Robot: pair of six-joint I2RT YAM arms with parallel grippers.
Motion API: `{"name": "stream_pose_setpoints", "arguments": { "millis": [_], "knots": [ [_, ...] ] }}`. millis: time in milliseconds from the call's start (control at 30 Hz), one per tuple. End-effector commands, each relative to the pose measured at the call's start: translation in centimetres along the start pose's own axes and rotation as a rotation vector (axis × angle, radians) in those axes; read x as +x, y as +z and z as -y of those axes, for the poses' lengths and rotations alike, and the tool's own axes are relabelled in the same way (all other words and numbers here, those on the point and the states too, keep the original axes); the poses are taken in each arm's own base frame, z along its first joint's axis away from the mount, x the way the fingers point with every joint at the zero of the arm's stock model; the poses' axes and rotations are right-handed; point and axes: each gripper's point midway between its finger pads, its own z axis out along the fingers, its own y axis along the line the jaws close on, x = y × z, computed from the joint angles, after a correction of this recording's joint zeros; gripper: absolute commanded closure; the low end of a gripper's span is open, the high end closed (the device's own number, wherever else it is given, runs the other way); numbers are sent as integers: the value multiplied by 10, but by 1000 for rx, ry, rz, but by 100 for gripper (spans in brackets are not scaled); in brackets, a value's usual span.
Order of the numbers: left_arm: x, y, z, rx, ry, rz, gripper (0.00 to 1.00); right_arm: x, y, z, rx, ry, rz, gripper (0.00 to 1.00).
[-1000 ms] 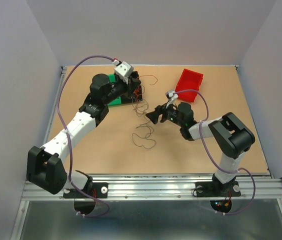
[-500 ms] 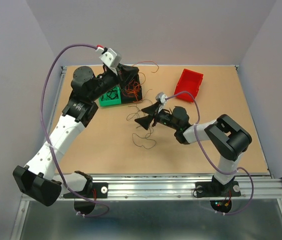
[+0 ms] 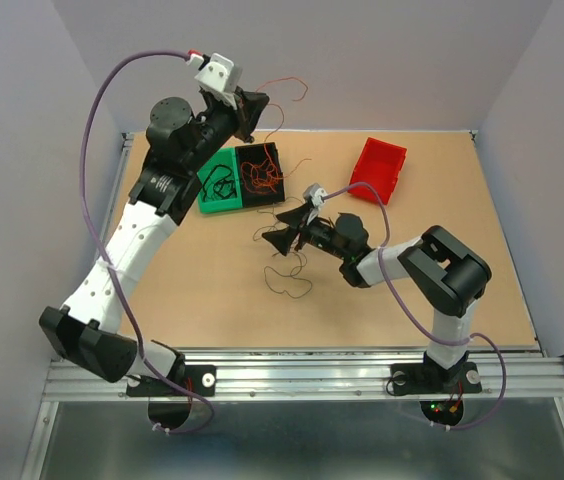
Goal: Untangle the cables
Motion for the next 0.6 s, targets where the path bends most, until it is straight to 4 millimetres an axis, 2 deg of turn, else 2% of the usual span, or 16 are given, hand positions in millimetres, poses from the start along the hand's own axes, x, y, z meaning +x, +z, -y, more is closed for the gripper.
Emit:
{"name": "stream_pose_setpoints", "arguments": {
  "millis": [0,67,133,233,300,333,433,467,567],
  "knots": [
    [-9,16,-59,-201,34,23,100,-32,-5,22,158,-37,123,24],
    [6,26,-78,-240,23,2,100,-34,-11,25,195,-37,131,25],
    [9,30,-98,-287,15,7,100,-40,-17,34,254,-34,150,26],
    [38,48,-123,-329,-5,-26,100,-45,-26,43,323,-33,171,27],
    [44,58,-130,-334,8,-39,100,-46,-35,54,397,-24,184,27],
    [66,66,-139,-351,3,-83,100,-50,-38,57,420,-18,198,28],
    [81,76,-152,-382,-1,-112,100,-51,-49,68,500,-4,219,30],
    [100,81,-160,-391,-6,-144,100,-52,-52,70,515,-3,228,32],
    [130,88,-166,-390,-32,-192,100,-53,-57,74,552,5,240,34]
  ]
}}
